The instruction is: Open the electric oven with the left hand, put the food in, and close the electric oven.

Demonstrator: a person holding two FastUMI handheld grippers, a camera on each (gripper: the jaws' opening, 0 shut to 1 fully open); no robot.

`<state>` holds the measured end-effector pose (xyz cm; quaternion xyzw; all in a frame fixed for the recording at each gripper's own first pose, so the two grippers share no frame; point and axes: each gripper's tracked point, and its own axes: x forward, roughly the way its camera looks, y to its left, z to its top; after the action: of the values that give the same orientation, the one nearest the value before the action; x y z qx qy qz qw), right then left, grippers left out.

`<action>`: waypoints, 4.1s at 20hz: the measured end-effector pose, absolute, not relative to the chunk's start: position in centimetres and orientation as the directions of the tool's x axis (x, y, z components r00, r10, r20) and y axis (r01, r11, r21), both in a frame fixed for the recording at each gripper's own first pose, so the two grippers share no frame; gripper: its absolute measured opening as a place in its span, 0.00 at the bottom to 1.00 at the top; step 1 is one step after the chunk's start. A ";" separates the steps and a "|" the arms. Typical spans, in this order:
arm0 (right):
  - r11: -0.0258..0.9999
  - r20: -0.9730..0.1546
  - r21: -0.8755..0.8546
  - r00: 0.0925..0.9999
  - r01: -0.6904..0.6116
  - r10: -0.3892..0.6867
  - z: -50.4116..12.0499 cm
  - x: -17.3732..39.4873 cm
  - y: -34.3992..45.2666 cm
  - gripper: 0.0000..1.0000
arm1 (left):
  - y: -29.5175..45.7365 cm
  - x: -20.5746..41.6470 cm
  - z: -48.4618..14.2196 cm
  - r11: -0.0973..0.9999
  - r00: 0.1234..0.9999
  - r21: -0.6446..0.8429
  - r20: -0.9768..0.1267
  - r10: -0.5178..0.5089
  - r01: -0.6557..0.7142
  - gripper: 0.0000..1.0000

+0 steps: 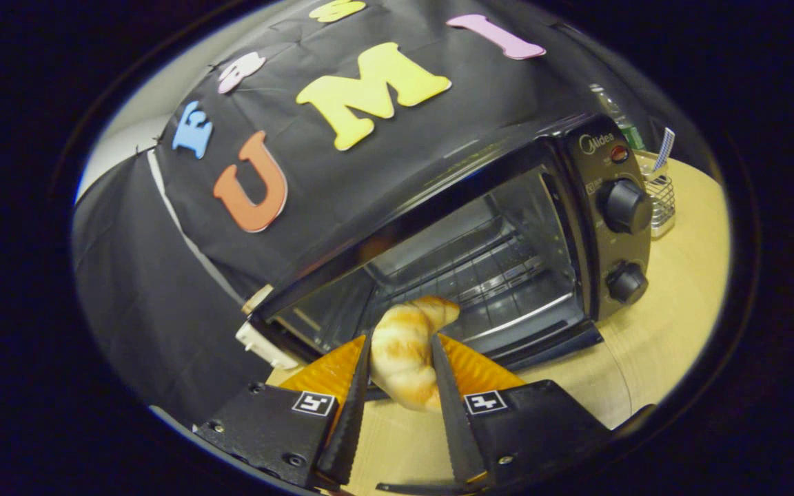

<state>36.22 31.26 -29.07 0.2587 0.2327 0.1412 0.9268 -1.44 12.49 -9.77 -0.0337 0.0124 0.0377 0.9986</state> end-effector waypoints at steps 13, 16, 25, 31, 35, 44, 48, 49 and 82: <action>0.864 -0.283 0.452 0.883 -0.221 0.375 -29.1 40.0 32.0 0.99 | 12.8 0.6 -12.4 0.994 0.992 -0.056 -0.089 0.090 -0.096 0.93; 0.869 -0.276 0.427 0.880 -0.248 0.386 -28.6 37.1 31.2 0.99 | 12.3 0.2 -11.9 0.994 0.993 -0.051 -0.077 0.095 -0.099 0.93; 0.854 -0.160 0.370 0.881 -0.365 0.446 -21.1 25.1 26.8 0.94 | 8.6 -2.1 -10.5 0.998 0.998 -0.047 -0.056 0.042 -0.045 0.92; 0.933 -0.030 0.163 0.944 -0.319 0.328 -14.5 15.7 20.0 0.94 | 6.1 -0.4 -9.6 0.998 0.998 -0.067 -0.059 -0.004 0.000 0.92; 0.985 0.047 0.018 0.984 -0.172 0.171 -10.2 9.7 13.7 0.96 | 3.7 2.6 -10.5 0.997 0.996 -0.068 -0.081 -0.029 0.024 0.92; 0.995 0.114 0.005 0.989 -0.097 0.096 -1.4 1.6 4.0 1.00 | -4.0 10.4 -16.2 0.988 0.963 -0.086 -0.225 -0.146 0.129 0.93; 0.998 0.123 0.011 0.991 -0.061 0.059 -0.8 0.3 0.0 1.00 | -6.8 12.4 -20.1 0.987 0.931 -0.074 -0.329 -0.157 0.140 0.93; 0.999 0.124 0.010 0.991 -0.049 0.048 -1.1 0.0 -0.9 1.00 | -7.4 12.8 -21.2 0.988 0.922 -0.061 -0.354 -0.157 0.145 0.93; 0.994 0.092 0.100 0.995 -0.042 0.033 -6.3 1.3 -6.2 0.99 | -10.5 17.0 -29.0 0.996 0.799 -0.007 -0.596 -0.075 0.089 0.95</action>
<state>1.31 -6.19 -6.35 0.0512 -0.0453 0.0189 0.9975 17.02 -10.45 -29.01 0.0108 0.3139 -0.0432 0.9484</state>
